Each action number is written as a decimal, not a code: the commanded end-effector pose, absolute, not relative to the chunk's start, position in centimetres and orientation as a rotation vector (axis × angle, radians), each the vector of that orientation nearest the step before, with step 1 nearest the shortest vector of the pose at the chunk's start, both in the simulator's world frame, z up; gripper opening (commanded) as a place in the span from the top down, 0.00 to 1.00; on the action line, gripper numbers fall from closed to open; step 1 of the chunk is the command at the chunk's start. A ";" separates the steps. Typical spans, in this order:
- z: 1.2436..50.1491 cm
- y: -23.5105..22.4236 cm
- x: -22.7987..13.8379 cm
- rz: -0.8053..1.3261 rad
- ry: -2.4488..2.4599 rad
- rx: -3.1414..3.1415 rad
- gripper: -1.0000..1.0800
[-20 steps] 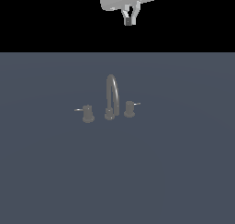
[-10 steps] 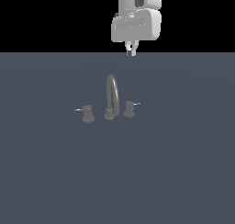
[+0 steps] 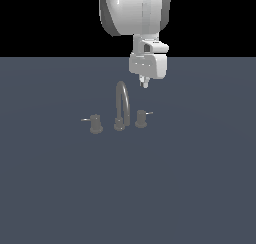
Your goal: Turn on the faucet by rotating a designated handle.
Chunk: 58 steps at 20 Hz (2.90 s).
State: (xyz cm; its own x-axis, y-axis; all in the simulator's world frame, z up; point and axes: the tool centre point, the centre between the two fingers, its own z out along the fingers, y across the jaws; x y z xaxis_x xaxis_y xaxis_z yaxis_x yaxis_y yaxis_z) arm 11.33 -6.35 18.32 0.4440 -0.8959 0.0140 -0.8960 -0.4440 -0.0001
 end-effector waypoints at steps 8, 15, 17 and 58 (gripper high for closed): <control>9.9 -7.4 13.3 0.006 -1.864 2.526 1.00; 6.8 -7.7 13.6 0.001 -1.936 2.474 1.00; 6.4 -7.7 13.6 0.000 -1.944 2.467 1.00; 6.3 -9.0 6.7 0.013 -1.951 2.468 1.00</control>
State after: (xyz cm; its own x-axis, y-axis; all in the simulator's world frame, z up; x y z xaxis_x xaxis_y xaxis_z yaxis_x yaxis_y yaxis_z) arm 7.40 -9.97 6.31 0.2233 -0.9747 0.0108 -0.9745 -0.2234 -0.0182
